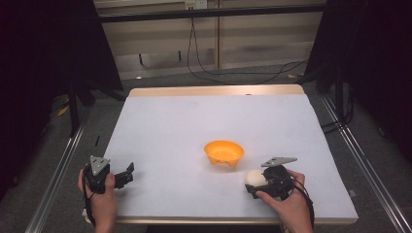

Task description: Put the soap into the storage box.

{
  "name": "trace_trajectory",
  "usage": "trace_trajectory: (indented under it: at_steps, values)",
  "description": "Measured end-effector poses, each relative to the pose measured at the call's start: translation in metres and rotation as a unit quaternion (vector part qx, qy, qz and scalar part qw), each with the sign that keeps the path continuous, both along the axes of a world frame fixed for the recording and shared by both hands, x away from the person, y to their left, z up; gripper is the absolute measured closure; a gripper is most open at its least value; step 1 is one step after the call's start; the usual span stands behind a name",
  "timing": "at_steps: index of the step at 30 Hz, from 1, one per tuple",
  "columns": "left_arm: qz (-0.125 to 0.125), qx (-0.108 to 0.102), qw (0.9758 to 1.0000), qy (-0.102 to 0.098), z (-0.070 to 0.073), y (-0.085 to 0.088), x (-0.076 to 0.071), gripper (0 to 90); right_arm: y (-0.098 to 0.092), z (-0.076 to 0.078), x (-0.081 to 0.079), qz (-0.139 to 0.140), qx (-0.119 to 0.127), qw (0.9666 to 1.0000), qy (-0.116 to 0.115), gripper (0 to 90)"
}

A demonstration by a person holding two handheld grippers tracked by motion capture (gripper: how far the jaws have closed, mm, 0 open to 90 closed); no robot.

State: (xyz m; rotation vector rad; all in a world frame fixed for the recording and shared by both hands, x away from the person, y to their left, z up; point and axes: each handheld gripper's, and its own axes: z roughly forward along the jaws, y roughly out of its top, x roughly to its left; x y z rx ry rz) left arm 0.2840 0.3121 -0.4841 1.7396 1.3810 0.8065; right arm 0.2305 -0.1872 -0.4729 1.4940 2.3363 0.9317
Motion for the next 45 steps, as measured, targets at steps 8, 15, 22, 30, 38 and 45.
trace_trajectory:
  at_steps: [8, 15, 22, 30, 38, 45]
  values:
    - [0.0, 0.003, 1.0, -0.002, 0.0, -0.001, 0.0, 0.9, 0.001, 0.001, -0.002, 0.015, -0.012, 0.9997, -0.014, 23.9]
    - [0.0, 0.001, 1.0, -0.001, 0.0, -0.001, 0.0, 0.9, -0.002, 0.003, 0.0, 0.011, -0.009, 0.9999, -0.004, 24.0]
    - [-0.001, 0.002, 1.0, 0.001, 0.0, -0.001, 0.001, 1.0, -0.006, 0.009, 0.003, 0.009, -0.007, 0.9999, -0.007, 24.0]
    - [-0.002, 0.002, 1.0, 0.0, 0.0, -0.001, 0.0, 1.1, -0.007, 0.015, 0.01, 0.009, 0.001, 0.9999, -0.009, 24.0]
    - [-0.003, 0.001, 1.0, 0.0, 0.0, -0.001, 0.001, 1.1, -0.009, 0.023, 0.019, 0.002, 0.005, 0.9999, -0.011, 24.0]
    - [-0.003, -0.001, 1.0, 0.001, 0.0, -0.001, 0.0, 1.1, -0.01, 0.033, 0.026, -0.003, 0.014, 0.9998, -0.011, 24.0]
